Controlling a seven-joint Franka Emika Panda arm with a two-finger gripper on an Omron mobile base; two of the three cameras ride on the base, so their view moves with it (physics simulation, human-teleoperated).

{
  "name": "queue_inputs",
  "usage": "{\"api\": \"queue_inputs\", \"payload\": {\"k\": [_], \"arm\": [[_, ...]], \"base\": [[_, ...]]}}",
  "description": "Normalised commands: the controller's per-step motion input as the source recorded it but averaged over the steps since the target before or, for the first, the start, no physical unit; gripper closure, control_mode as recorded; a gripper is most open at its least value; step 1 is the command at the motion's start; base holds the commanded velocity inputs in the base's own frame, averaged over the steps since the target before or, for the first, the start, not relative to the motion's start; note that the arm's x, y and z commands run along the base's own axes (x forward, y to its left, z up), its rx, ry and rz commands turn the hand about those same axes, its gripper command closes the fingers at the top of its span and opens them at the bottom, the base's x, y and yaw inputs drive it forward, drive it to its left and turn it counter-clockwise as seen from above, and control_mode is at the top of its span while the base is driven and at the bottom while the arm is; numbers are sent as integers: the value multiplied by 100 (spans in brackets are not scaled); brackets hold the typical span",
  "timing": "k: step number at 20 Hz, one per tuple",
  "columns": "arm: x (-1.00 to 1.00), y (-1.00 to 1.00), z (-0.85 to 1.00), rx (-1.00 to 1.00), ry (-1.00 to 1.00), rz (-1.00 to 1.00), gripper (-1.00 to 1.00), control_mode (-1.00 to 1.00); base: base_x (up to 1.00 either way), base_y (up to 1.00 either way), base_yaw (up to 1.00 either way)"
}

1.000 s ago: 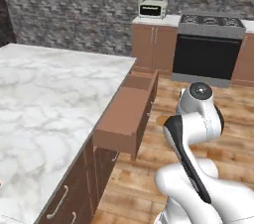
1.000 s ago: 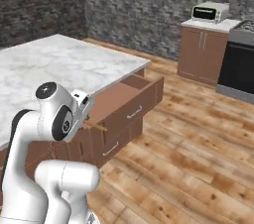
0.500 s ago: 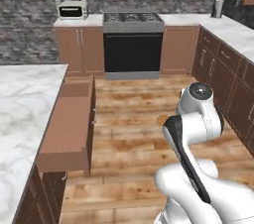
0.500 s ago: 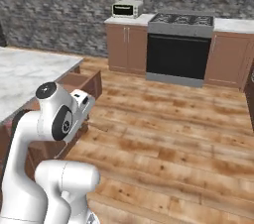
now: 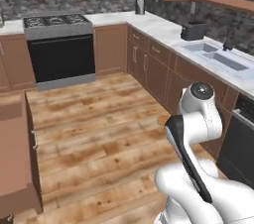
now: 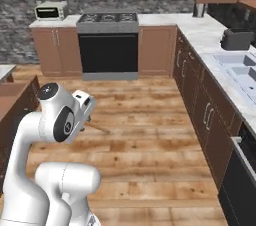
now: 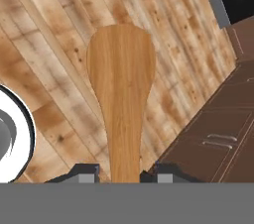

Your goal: Organize the utensils by type. Pick up the wooden spoons from the counter and place them in the open cabinet. Then pick up the metallic utensils from the counter and place them in the open drawer.

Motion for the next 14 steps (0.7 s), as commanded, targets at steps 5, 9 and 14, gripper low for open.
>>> {"api": "queue_inputs", "payload": {"k": [5, 9, 14], "arm": [[0, 0, 0, 0, 0, 0, 100, 100], [0, 0, 0, 0, 0, 0, 100, 100], [0, 0, 0, 0, 0, 0, 100, 100]], "base": [[34, 0, -46], [50, 2, -44], [63, 0, -41]]}}
